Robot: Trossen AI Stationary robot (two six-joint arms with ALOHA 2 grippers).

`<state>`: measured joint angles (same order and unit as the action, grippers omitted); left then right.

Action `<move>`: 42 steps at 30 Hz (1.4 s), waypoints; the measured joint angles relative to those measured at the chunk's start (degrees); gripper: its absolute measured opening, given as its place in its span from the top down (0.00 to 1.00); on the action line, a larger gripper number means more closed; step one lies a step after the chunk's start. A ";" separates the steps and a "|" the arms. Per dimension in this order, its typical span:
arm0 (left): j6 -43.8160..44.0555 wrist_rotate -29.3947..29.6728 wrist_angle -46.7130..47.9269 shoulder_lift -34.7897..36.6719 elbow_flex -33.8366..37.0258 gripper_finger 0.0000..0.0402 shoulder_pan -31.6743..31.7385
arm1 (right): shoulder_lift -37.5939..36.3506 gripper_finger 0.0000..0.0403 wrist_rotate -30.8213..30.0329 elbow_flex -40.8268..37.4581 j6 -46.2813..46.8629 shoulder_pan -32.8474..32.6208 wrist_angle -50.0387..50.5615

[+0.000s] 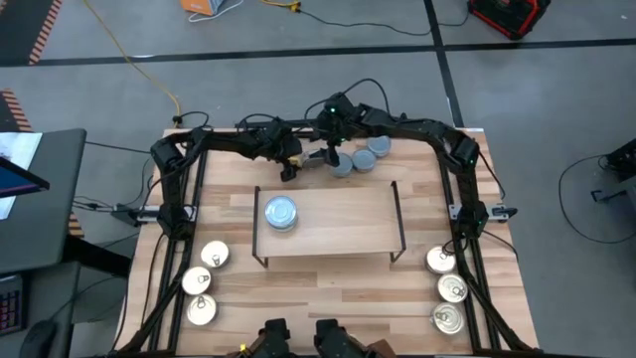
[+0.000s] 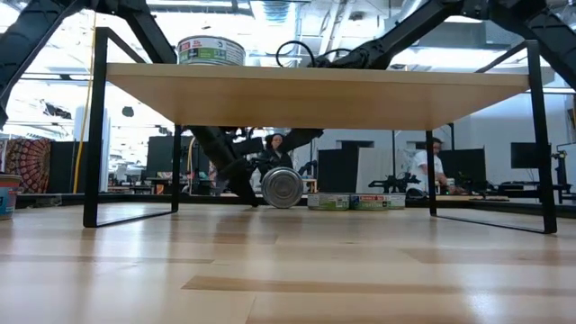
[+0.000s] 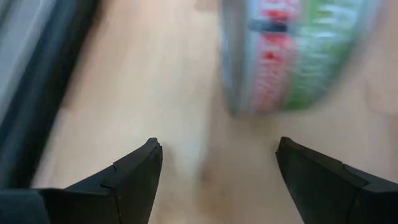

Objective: Stack canned seafood by type on shelf
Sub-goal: Stack the green tuna can on top of the green tuna can on the shelf

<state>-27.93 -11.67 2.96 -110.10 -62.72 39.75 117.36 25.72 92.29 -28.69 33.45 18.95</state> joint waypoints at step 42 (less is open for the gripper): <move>3.78 -1.88 -8.11 4.11 0.11 0.66 -3.19 | -12.22 0.27 -2.19 0.00 4.90 -0.04 9.57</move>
<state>-24.15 -13.55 -5.16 -106.00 -62.61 36.56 105.14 23.53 92.29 -23.79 33.41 28.51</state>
